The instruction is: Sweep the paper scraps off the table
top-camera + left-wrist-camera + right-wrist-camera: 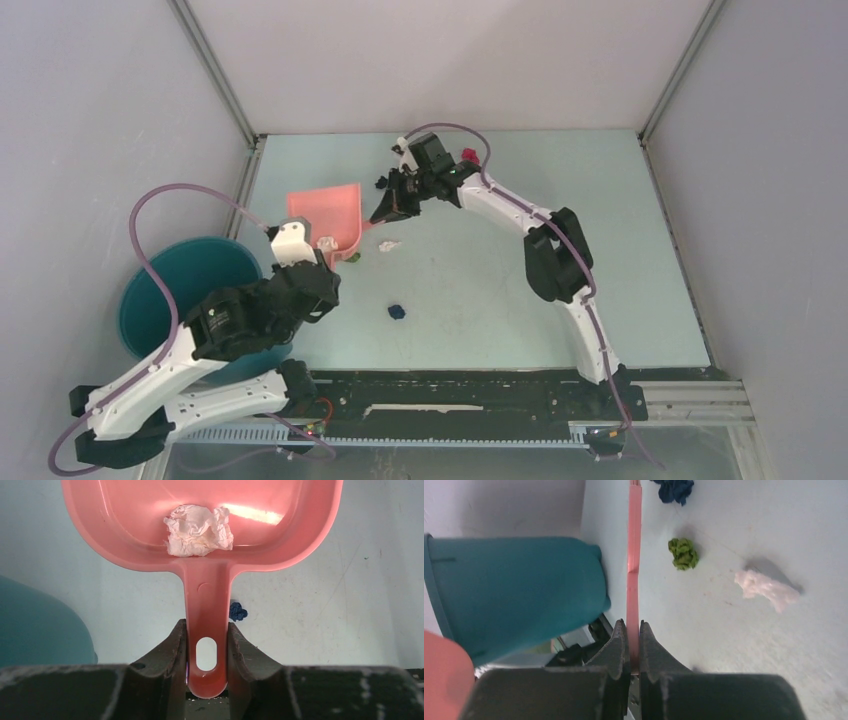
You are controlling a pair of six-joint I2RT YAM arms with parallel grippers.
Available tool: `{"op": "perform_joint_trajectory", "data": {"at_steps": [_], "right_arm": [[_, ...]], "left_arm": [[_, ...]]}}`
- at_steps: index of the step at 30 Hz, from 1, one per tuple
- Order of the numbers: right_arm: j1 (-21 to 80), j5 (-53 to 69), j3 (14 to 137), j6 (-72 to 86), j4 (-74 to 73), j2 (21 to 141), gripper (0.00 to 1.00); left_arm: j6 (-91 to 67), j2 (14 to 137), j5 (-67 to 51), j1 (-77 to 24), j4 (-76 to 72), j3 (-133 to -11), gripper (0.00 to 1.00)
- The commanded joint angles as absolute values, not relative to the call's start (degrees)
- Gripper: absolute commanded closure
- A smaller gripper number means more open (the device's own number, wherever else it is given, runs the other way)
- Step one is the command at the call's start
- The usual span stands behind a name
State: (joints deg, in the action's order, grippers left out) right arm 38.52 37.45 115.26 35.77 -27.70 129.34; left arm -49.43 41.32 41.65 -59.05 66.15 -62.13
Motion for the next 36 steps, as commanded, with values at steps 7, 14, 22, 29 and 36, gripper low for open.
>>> {"op": "perform_joint_trajectory", "data": {"at_steps": [7, 14, 22, 29, 36], "right_arm": [[42.01, 24.94, 128.18, 53.26, -21.19, 140.24, 1.0], [40.49, 19.71, 116.39, 51.35, -28.33, 132.39, 1.0], [31.23, 13.8, 87.06, 36.47, -34.22, 109.02, 1.0], [17.9, 20.86, 76.84, 22.26, -49.21, 98.03, 1.0], [13.12, 42.88, 76.7, 7.93, -54.13, 86.08, 1.0]], "left_arm": [[-45.71, 46.38, 41.04, -58.71, 66.2, -62.41, 1.0], [-46.41, 45.47, 40.38, -58.71, 64.88, -60.42, 1.0], [-46.25, 42.92, 38.11, -58.73, 62.18, -58.28, 1.0], [-46.11, 41.87, 38.46, -58.71, 62.13, -58.7, 1.0], [-44.59, 42.31, 37.67, -58.71, 61.32, -59.19, 1.0]]}}
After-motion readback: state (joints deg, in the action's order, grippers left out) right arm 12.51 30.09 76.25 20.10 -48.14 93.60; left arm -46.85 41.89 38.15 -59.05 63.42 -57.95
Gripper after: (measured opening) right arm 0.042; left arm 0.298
